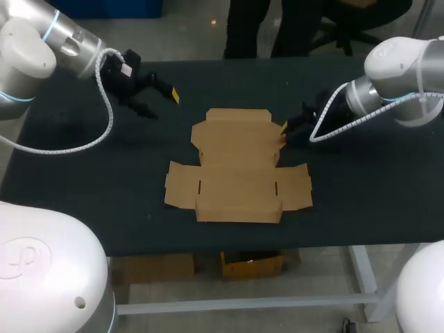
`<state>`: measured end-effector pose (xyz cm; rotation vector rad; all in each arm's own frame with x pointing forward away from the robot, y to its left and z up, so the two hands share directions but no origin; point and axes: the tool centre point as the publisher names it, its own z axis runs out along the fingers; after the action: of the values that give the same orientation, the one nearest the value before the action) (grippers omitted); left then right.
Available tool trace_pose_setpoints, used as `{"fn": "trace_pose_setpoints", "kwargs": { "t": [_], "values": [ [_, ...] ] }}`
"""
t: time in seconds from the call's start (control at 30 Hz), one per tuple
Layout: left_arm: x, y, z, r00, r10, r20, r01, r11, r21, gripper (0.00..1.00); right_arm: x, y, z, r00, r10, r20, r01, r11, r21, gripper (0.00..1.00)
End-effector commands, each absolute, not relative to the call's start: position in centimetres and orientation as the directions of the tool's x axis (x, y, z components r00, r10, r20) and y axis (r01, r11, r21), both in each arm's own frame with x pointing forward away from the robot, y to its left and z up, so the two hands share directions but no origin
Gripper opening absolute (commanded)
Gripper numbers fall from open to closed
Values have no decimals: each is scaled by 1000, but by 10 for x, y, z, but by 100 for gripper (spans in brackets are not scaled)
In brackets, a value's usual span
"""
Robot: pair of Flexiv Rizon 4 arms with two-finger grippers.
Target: Assemble the packaging by folding the flat box into shape, placing the metal phone stand inside, and closing the box properly
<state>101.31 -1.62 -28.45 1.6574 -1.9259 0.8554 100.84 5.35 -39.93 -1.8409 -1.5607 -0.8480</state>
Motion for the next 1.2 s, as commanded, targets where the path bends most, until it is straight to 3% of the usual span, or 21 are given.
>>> {"fn": "trace_pose_setpoints", "kwargs": {
  "t": [0.03,1.2],
  "values": [
    [1013,-17,-283,-171,-703,691,-984,87,-156,100,1009,52,-405,120,617,778,987,-157,-28,33],
    [1010,-5,-286,-158,-693,704,-985,66,-156,100,1016,67,-421,164,581,797,981,-184,-68,27]
  ]
}}
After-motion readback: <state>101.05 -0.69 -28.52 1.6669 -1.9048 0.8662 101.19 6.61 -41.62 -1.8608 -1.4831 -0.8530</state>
